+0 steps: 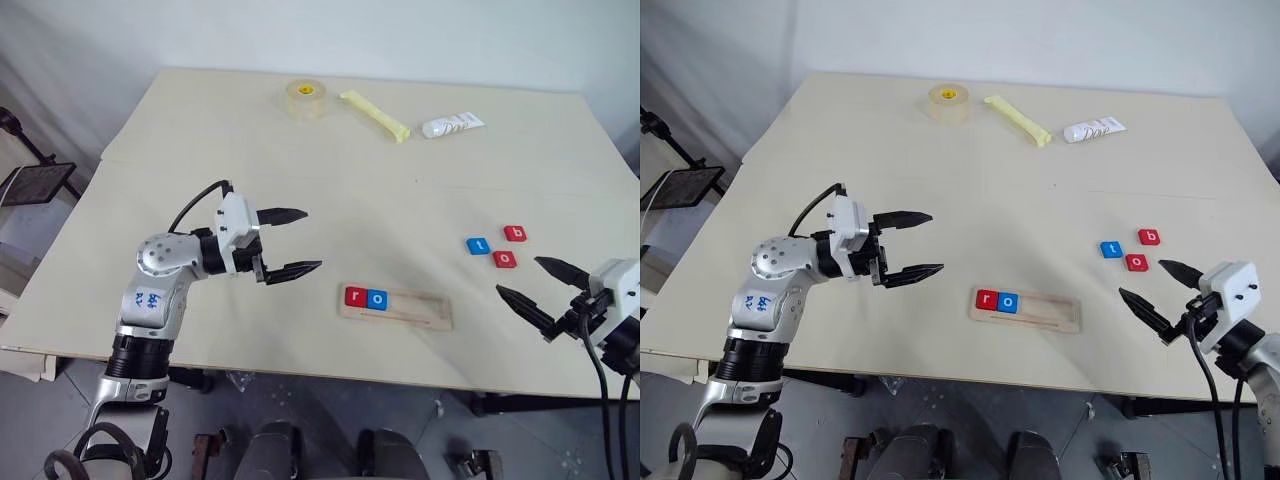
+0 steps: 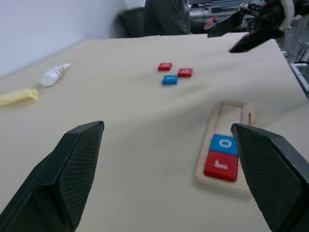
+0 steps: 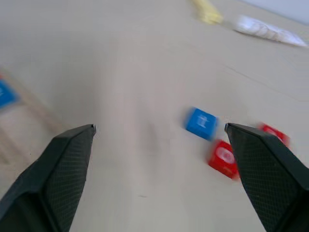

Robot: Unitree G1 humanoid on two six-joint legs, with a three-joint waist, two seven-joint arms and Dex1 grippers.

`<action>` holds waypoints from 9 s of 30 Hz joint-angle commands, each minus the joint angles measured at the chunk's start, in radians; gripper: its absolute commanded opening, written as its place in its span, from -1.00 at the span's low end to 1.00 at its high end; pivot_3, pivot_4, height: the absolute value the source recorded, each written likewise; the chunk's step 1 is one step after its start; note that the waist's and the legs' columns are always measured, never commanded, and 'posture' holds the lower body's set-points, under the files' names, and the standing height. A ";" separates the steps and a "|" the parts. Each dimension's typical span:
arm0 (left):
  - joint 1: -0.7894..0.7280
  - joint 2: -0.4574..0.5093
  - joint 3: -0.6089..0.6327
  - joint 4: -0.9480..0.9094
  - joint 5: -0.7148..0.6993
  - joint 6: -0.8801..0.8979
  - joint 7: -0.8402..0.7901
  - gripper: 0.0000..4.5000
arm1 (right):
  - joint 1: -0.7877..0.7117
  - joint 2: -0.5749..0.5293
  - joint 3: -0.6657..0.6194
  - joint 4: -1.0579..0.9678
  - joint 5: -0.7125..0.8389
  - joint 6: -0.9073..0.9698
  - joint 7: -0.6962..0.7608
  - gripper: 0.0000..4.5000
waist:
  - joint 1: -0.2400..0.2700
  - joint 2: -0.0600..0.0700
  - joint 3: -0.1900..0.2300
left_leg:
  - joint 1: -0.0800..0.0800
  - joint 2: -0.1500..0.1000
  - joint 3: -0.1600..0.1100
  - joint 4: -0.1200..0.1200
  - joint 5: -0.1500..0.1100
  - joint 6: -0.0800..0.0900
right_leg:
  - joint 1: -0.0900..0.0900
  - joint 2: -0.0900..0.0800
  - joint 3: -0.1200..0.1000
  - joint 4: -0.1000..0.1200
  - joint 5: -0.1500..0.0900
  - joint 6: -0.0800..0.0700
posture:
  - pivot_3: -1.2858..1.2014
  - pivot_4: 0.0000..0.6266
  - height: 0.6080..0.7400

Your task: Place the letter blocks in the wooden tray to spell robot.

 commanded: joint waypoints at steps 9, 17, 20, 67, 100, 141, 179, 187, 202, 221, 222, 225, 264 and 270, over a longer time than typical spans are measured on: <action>0.059 -0.004 -0.040 0.214 0.007 -0.301 -0.164 0.99 | 0.065 0.037 -0.057 -0.165 -0.032 0.179 -0.226 1.00 | -0.003 0.001 0.000 | 0.000 0.000 0.000 0.000 0.000 0.000 | 0.000 0.000 0.001 0.001 0.000 0.000 | 0.03 -0.52 1.00; 0.039 -0.017 -0.057 0.277 -0.013 -0.351 -0.211 0.99 | 0.088 -0.031 -0.112 -0.190 0.001 0.298 -0.197 1.00 | -0.015 0.001 -0.001 | 0.000 0.000 0.001 0.000 0.000 0.000 | -0.001 0.000 0.001 0.001 0.000 0.000 | 0.03 -0.52 1.00; 0.034 -0.019 -0.059 0.278 -0.019 -0.344 -0.223 0.99 | 0.075 -0.037 -0.133 -0.187 0.015 0.319 -0.202 1.00 | -0.017 0.001 -0.001 | 0.001 0.000 0.001 0.000 0.000 0.000 | -0.001 0.000 0.001 0.001 0.000 0.000 | 0.03 -0.52 1.00; 0.144 0.010 -0.036 0.121 -0.078 -0.285 -0.241 0.99 | -0.872 -0.100 0.280 0.921 -0.225 0.153 -0.102 1.00 | -0.044 0.003 0.000 | -0.001 0.000 0.004 -0.001 0.001 0.000 | -0.005 -0.001 0.004 0.003 0.000 0.000 | 0.03 -0.52 1.00; 0.146 0.019 -0.042 0.117 -0.081 -0.289 -0.196 1.00 | -1.053 -0.012 0.294 1.320 -0.325 -0.055 -0.208 -0.35 | -0.051 0.003 0.000 | -0.003 0.000 0.004 -0.002 0.001 0.000 | -0.008 -0.001 0.004 0.004 0.000 0.000 | 0.03 -0.52 1.00; -0.001 -0.009 -0.018 0.356 -0.100 -0.369 -0.386 1.00 | 0.080 0.380 0.019 -0.457 -0.018 0.608 -0.566 -0.35 | -0.024 0.004 -0.001 | -0.003 0.000 0.012 -0.003 0.001 0.001 | -0.014 0.002 0.015 0.008 0.000 0.000 | 0.03 -0.52 1.00; 0.060 -0.030 -0.033 0.271 -0.101 -0.356 -0.329 1.00 | -0.293 -0.470 0.369 0.256 -0.217 -0.046 0.458 0.99 | -0.022 0.002 0.000 | -0.002 0.000 0.013 -0.001 0.001 0.002 | -0.012 0.000 0.014 0.005 0.000 0.000 | 0.03 -0.52 1.00; 0.121 -0.017 -0.022 0.197 -0.106 -0.346 -0.283 1.00 | -0.538 -0.426 0.553 0.540 -0.344 -0.228 0.614 0.99 | -0.022 0.002 0.000 | -0.003 0.000 0.012 -0.001 0.001 0.002 | -0.012 -0.001 0.011 0.005 0.000 0.000 | 0.03 -0.52 1.00; 0.153 -0.017 -0.025 0.146 -0.106 -0.338 -0.242 1.00 | -0.578 -0.369 0.600 0.667 -0.403 -0.296 0.629 0.99 | -0.021 0.002 0.000 | -0.003 0.001 0.011 0.000 0.001 0.002 | -0.011 -0.001 0.009 0.005 0.000 0.000 | 0.03 -0.52 1.00; 0.095 -0.031 -0.035 0.213 -0.098 -0.352 -0.262 1.00 | -0.592 -0.371 0.533 0.519 -0.345 -0.061 0.555 -0.35 | -0.027 0.002 0.000 | -0.003 0.001 0.011 0.002 0.001 0.002 | -0.010 -0.001 0.009 0.005 0.000 0.000 | 0.03 -0.52 1.00; 0.091 -0.030 -0.035 0.220 -0.099 -0.355 -0.265 1.00 | -0.586 -0.381 0.518 0.465 -0.330 0.009 0.541 -0.35 | -0.027 0.002 0.000 | -0.003 0.001 0.011 0.002 0.001 0.002 | -0.010 -0.001 0.009 0.005 0.000 0.000 | 0.03 -0.52 1.00; 0.079 -0.029 -0.033 0.245 -0.100 -0.363 -0.276 1.00 | -0.565 -0.406 0.469 0.303 -0.284 0.186 0.515 -0.35 | -0.026 0.002 0.000 | -0.004 0.001 0.011 0.002 0.001 0.002 | -0.011 -0.001 0.009 0.005 0.000 0.000 | 0.03 -0.52 1.00; 0.084 -0.005 -0.021 0.254 -0.111 -0.367 -0.322 1.00 | -0.804 -0.226 0.905 -0.065 -0.303 0.542 0.429 -0.35 | -0.030 0.002 0.000 | -0.006 0.000 0.008 0.001 0.001 0.002 | -0.013 -0.002 0.007 0.007 0.000 0.000 | 0.03 -0.52 1.00; 0.090 -0.007 -0.023 0.242 -0.107 -0.365 -0.309 1.00 | -0.810 -0.220 0.901 -0.062 -0.308 0.539 0.443 -0.35 | -0.030 0.002 0.000 | -0.006 0.000 0.008 0.001 0.001 0.002 | -0.013 -0.002 0.007 0.007 0.000 0.000 | 0.03 -0.52 1.00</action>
